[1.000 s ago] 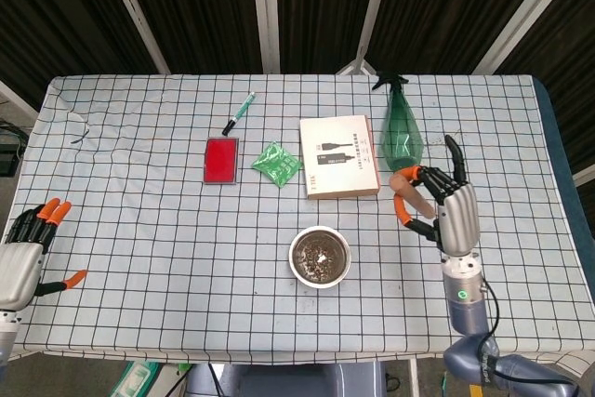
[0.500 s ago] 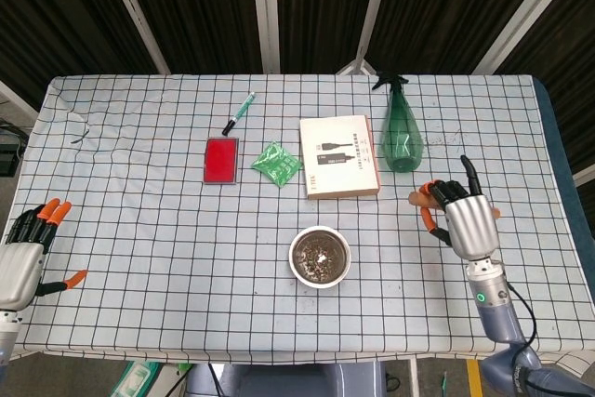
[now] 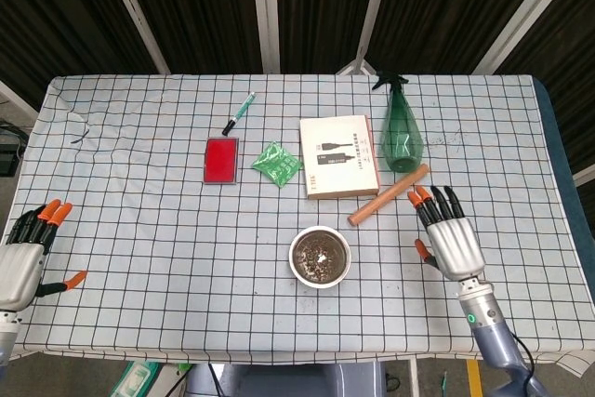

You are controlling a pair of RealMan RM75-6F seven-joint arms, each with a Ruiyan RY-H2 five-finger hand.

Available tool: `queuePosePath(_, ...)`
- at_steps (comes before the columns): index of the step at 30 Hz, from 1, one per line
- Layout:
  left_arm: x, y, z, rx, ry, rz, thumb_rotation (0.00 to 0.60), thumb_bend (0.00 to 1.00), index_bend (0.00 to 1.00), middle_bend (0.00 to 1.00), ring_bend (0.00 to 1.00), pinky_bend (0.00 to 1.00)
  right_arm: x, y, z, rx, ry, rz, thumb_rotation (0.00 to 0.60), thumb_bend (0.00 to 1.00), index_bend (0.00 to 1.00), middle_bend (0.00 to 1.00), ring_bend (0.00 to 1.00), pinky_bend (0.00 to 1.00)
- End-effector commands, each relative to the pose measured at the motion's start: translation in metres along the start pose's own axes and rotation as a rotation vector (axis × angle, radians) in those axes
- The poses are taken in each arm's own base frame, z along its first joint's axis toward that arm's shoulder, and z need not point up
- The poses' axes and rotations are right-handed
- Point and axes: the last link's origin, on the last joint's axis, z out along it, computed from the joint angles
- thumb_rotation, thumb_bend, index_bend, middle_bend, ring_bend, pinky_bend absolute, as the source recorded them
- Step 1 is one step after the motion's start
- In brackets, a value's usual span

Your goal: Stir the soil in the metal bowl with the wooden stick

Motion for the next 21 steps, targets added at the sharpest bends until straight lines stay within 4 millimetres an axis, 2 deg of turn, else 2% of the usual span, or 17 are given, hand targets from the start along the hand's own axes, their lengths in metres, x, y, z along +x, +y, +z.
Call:
queuePosePath(1, 0.0, 0.0, 0.0, -0.005, 0.001, 0.006, 0.6, 0.06, 0.0, 0.0, 0.0, 0.0, 0.016, 0.016, -0.022, -0.036, 0.02, -0.018, 0.6, 0.39, 0.0, 0.08, 0.0, 0.0)
queuePosePath(6, 0.001, 0.0, -0.001, -0.017, 0.018, 0.034, 0.6, 0.06, 0.0, 0.0, 0.0, 0.0, 0.035, 0.048, -0.056, -0.131, 0.057, -0.093, 0.6, 0.39, 0.0, 0.0, 0.0, 0.0)
queuePosePath(13, 0.003, -0.001, -0.002, -0.027, 0.043, 0.071, 0.6, 0.06, 0.0, 0.0, 0.0, 0.0, 0.048, 0.078, -0.1, -0.258, 0.073, -0.1, 0.6, 0.39, 0.0, 0.0, 0.0, 0.0)
queuePosePath(17, 0.003, -0.002, -0.003, -0.023, 0.06, 0.093, 0.6, 0.06, 0.0, 0.0, 0.0, 0.0, 0.051, 0.086, -0.11, -0.276, 0.094, -0.075, 0.6, 0.39, 0.0, 0.0, 0.0, 0.0)
queuePosePath(21, 0.003, -0.004, -0.002, -0.017, 0.074, 0.101, 0.6, 0.06, 0.0, 0.0, 0.0, 0.0, 0.048, 0.088, -0.107, -0.27, 0.088, -0.05, 0.6, 0.39, 0.0, 0.0, 0.0, 0.0)
